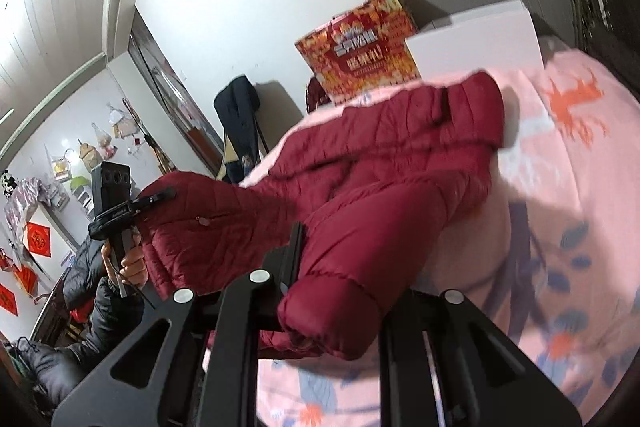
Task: Fold large clothes
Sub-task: 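Fold the hem over toward the collar with the left tool while the right tool holds the jacket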
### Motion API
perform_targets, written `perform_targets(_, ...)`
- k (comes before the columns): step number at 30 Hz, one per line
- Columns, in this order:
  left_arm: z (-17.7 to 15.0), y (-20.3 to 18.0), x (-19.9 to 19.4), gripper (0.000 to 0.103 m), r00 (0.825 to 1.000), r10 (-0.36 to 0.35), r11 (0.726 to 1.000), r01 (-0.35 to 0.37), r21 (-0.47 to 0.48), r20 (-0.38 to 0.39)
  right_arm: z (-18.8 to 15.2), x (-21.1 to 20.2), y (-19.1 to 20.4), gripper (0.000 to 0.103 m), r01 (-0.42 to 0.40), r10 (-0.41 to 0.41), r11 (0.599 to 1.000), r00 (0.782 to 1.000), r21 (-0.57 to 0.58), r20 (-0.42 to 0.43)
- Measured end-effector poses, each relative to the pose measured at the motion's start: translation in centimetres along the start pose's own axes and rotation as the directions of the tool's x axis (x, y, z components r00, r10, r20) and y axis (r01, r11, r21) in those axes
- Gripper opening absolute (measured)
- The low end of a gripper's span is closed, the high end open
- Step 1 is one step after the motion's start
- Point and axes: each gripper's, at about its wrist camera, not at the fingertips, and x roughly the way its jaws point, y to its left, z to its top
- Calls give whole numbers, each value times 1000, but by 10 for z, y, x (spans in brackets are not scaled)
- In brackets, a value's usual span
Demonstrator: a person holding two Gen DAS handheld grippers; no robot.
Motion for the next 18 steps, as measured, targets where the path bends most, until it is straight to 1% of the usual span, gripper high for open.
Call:
perform_targets(5,41,14,10,34,998,-2,1000,3,-28,58,51,16,-5,14,-6,6,1000,999,16,43)
perform_targets(10,83,31,24,34,993,9,998,-3,-56,114,100,38,-22,14,-18,13,998,997,55,81)
perform_targets(13,104,42,35,33,990,29,998,-21,-63,140,130,60,-40,14,-31,21,994,994,101,104)
perform_targets(16,124,56,56,33,986,55,996,-43,-80,155,149,81,-58,14,-24,8,991,993,134,115)
perform_targets(18,134,69,71,33,985,71,993,-54,-105,160,162,102,-78,15,-18,-5,982,992,186,125)
